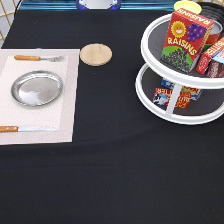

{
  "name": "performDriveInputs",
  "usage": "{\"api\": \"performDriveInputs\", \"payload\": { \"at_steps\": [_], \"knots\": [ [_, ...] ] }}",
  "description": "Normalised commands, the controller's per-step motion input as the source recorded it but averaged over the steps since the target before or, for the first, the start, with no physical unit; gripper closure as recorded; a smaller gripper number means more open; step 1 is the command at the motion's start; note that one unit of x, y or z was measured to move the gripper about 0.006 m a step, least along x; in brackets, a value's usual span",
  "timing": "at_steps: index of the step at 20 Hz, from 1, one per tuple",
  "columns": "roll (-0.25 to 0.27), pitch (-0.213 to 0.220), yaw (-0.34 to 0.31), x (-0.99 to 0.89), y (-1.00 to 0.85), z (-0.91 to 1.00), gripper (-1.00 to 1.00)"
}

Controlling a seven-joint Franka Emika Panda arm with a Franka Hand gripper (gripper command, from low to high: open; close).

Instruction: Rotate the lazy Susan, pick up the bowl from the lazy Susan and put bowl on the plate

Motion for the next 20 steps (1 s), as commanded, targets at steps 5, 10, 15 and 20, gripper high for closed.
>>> {"api": "performDriveInputs", "payload": {
  "at_steps": [5,10,15,20],
  "knots": [
    [0.0,-0.006,0.001,0.22,0.2,0.06,-1.0],
    [0.086,0.055,0.007,0.67,0.34,0.26,-1.0],
    [0.206,0.057,-0.002,0.65,0.13,0.15,-1.0],
    [0.298,0.071,-0.019,0.63,0.03,0.13,-1.0]
  ]
}}
